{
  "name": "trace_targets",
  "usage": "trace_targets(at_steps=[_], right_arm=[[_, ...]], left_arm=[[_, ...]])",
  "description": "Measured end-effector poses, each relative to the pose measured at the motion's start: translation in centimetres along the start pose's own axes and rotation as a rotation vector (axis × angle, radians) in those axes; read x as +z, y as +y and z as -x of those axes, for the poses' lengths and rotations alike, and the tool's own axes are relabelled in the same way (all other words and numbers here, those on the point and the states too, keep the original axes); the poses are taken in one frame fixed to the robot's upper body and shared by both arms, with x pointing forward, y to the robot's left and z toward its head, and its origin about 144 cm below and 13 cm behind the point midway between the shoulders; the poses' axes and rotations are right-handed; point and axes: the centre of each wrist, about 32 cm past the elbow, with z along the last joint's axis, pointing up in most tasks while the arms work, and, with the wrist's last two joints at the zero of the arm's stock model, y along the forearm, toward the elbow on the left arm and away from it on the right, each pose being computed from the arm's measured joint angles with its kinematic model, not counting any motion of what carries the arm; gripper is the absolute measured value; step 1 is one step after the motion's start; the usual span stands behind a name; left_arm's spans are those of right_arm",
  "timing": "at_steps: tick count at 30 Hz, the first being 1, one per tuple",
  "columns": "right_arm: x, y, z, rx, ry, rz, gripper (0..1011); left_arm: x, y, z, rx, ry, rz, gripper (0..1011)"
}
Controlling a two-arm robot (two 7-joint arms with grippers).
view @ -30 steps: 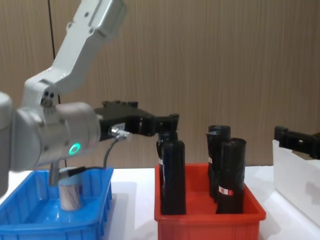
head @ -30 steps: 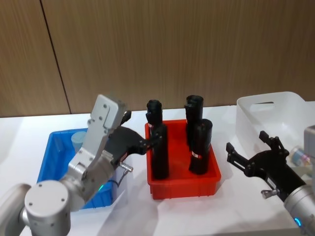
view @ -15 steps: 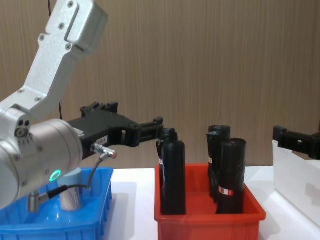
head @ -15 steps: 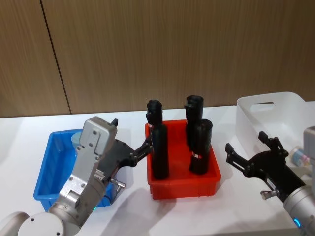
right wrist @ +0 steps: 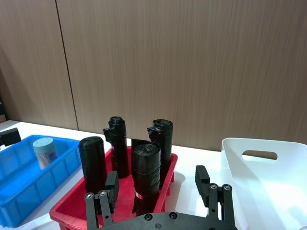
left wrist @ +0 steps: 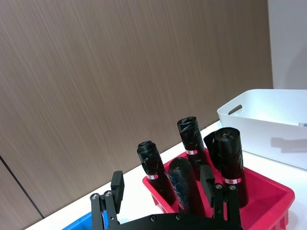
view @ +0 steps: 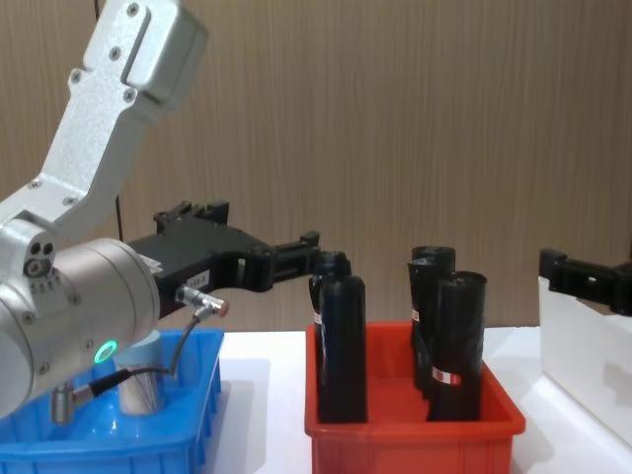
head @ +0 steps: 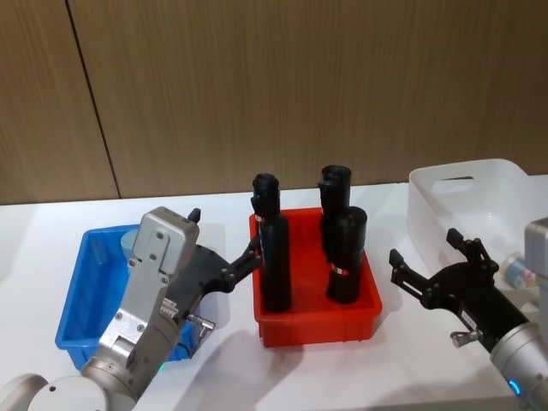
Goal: Pick the cotton swabs from the blue box and place them into the white box.
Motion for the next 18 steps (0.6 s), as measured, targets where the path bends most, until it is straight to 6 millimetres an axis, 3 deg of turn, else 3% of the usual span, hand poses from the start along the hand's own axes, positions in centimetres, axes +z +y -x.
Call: trace_targets(at_steps=[18], right_arm=[[-0.01, 0.0, 0.0, 0.0, 0.0, 0.0, 1002]], left_arm=[[-0.02, 0.0, -0.02, 0.0, 0.001, -0.001, 1004]])
